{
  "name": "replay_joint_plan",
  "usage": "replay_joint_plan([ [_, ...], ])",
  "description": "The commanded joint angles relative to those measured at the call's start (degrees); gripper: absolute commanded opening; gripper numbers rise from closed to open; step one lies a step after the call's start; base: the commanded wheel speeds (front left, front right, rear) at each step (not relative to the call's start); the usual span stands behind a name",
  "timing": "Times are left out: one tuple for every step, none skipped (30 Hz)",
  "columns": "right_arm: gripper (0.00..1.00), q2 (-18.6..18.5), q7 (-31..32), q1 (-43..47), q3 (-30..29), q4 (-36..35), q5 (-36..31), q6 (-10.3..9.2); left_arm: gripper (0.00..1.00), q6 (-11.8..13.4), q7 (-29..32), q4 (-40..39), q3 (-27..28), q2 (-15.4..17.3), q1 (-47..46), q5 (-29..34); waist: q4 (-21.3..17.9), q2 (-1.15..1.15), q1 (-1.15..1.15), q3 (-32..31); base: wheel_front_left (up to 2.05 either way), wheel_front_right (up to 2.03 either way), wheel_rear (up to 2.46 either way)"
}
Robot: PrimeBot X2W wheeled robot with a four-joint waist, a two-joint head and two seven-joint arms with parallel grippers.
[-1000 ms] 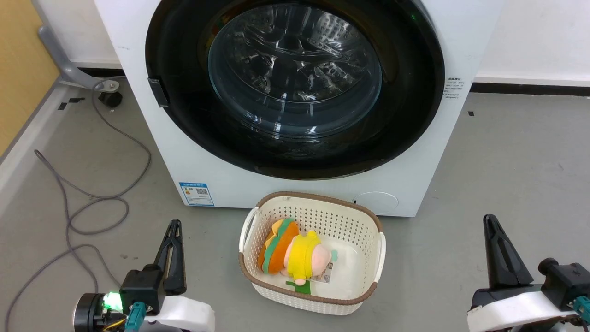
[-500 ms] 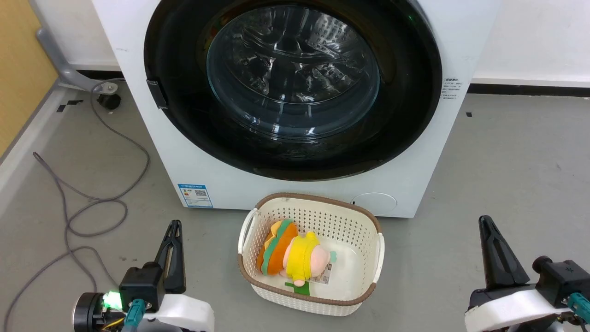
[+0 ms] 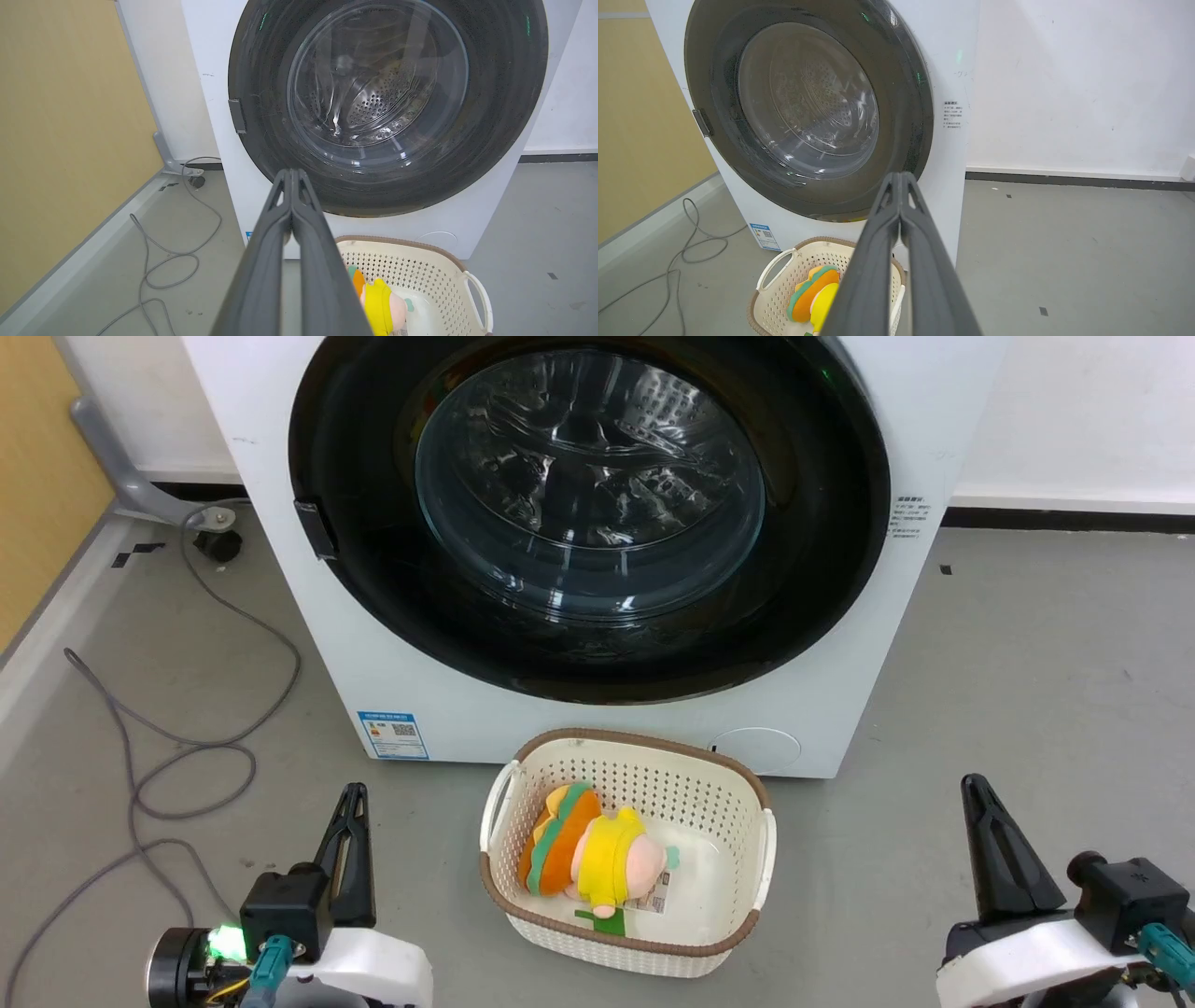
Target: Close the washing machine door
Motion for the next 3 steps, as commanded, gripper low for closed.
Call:
replay_joint_plan([
  [0.00,0.13,0.26,-0.05,0.10,-0.30,-0.76,-0.02,0.00,-0.48,0.26,-0.27,0.20,-0.13,0.03,0.26,-0.01,0.00,0.00,-0.01,0.00,0.00,0.00],
  [0.00,0.13,0.38,-0.05,0.13,-0.32,-0.84,-0.02,0.00,-0.53,0.38,-0.29,0.23,-0.14,0.03,0.26,-0.03,0.00,0.00,-0.03,0.00,0.00,0.00],
  [0.00,0.14,0.50,-0.06,0.15,-0.34,-0.93,-0.02,0.00,-0.58,0.50,-0.32,0.26,-0.15,0.03,0.27,-0.05,0.00,0.00,-0.04,0.00,0.00,0.00],
])
